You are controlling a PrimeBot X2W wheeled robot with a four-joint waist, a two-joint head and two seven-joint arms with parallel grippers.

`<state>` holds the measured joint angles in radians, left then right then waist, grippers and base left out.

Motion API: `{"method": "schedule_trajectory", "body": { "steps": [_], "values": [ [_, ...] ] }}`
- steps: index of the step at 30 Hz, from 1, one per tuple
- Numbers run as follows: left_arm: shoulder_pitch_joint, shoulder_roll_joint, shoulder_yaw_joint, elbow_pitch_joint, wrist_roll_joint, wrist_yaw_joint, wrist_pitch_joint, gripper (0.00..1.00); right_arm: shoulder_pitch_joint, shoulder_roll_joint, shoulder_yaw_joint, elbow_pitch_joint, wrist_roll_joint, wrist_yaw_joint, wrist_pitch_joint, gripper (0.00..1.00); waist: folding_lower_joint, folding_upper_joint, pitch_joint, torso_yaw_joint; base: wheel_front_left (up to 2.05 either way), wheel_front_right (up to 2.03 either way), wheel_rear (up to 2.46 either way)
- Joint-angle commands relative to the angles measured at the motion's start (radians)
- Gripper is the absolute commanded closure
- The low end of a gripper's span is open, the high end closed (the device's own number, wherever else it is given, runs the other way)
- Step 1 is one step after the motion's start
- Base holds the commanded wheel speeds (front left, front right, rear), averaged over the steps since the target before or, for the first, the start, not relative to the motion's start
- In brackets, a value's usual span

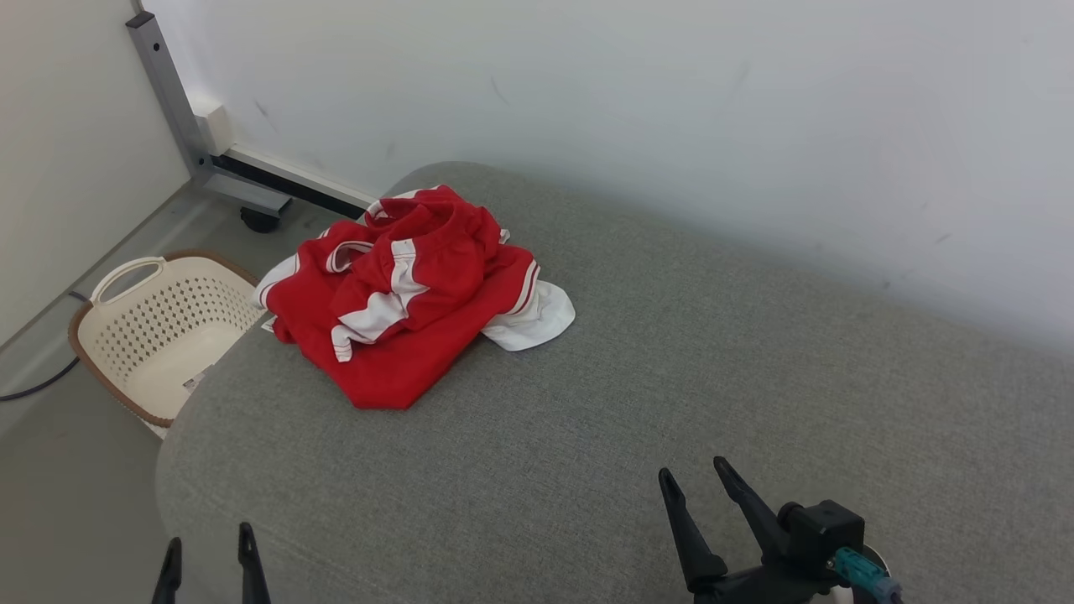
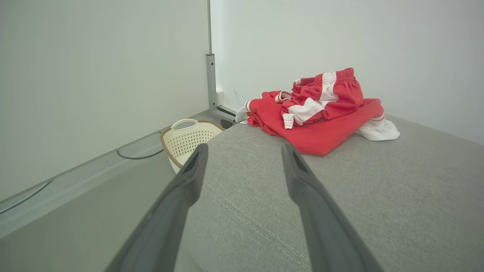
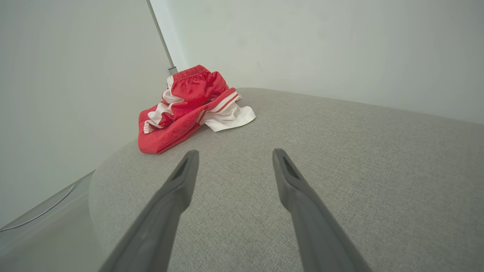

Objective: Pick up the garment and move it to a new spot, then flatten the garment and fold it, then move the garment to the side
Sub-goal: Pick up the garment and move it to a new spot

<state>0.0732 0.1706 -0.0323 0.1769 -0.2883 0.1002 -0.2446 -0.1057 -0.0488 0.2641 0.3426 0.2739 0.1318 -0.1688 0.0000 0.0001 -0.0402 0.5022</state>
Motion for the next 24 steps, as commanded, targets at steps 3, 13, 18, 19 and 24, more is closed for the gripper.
{"method": "schedule_trajectory", "body": {
  "steps": [3,13,18,19,24],
  "values": [
    [0.046,-0.015,-0.012,-0.067,0.019,0.032,0.027,0.0,-0.019,-0.002,0.015,0.017,0.01,-0.002,-0.009,0.0,0.0,-0.0001,0.005,0.004,0.0,0.0,0.0],
    [-0.072,-0.001,-0.07,-0.025,0.006,-0.023,0.115,0.0,0.013,-0.003,0.006,0.028,0.01,-0.002,-0.018,0.0,0.0,-0.0001,0.004,-0.001,0.0,0.0,0.0],
    [-0.264,-0.007,-0.122,0.106,-0.014,-0.087,0.214,0.0,0.051,-0.002,-0.025,0.004,-0.005,-0.002,-0.011,0.0,0.0,-0.0001,0.017,0.001,0.0,0.0,0.0],
    [-0.318,-0.004,-0.14,0.144,-0.009,-0.108,0.245,0.0,0.059,-0.002,-0.032,-0.004,-0.01,-0.002,-0.009,0.0,0.0,-0.0001,0.026,-0.001,0.0,0.0,0.0],
    [-0.555,0.003,-0.143,0.322,-0.045,-0.159,0.35,0.0,0.055,-0.003,-0.037,-0.093,-0.063,-0.002,0.045,0.0,0.0,-0.0001,0.123,-0.074,0.0,0.0,0.0]
  ]
}}
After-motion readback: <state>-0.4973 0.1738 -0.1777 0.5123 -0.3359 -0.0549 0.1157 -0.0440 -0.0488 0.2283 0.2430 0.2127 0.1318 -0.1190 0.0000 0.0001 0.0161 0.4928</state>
